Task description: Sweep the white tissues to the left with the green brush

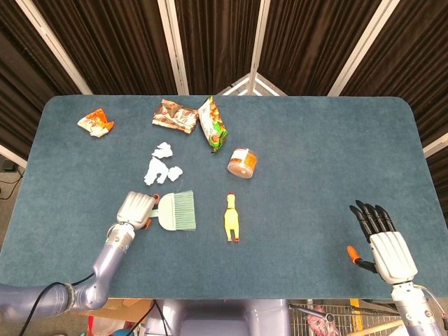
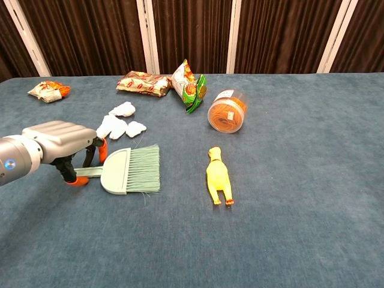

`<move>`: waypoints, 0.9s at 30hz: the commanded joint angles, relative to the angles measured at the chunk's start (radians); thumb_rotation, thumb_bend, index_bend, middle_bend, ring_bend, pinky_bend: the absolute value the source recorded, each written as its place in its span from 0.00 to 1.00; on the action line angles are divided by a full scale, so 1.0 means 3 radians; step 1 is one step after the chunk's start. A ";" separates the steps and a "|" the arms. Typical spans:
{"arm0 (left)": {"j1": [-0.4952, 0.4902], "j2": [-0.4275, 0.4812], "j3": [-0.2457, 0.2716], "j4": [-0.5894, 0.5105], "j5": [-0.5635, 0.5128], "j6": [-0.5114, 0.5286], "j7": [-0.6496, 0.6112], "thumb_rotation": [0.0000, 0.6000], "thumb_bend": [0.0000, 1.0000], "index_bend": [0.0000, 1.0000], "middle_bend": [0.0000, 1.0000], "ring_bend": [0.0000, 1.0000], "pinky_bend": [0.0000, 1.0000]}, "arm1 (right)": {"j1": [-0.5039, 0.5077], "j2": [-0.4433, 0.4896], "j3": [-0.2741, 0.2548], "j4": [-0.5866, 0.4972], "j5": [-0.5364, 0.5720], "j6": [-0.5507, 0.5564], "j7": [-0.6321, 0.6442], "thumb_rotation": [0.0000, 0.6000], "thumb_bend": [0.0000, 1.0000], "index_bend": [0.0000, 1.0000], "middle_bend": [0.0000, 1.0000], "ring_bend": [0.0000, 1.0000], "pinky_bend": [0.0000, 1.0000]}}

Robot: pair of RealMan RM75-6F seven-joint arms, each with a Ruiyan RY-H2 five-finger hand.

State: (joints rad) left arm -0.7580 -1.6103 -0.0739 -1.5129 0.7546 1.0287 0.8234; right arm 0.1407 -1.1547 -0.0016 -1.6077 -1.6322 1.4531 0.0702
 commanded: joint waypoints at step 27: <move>-0.0171 0.0391 -0.0148 -0.0235 0.0655 0.0257 0.0050 1.00 0.87 0.69 0.82 0.97 0.94 | -0.0011 0.0000 0.0013 -0.0001 0.0009 0.0027 0.0022 1.00 0.34 0.00 0.00 0.00 0.00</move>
State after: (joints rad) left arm -0.7929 -1.5071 -0.1046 -1.5791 0.9437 1.1052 0.8196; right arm 0.1375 -1.1548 0.0021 -1.6079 -1.6299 1.4612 0.0764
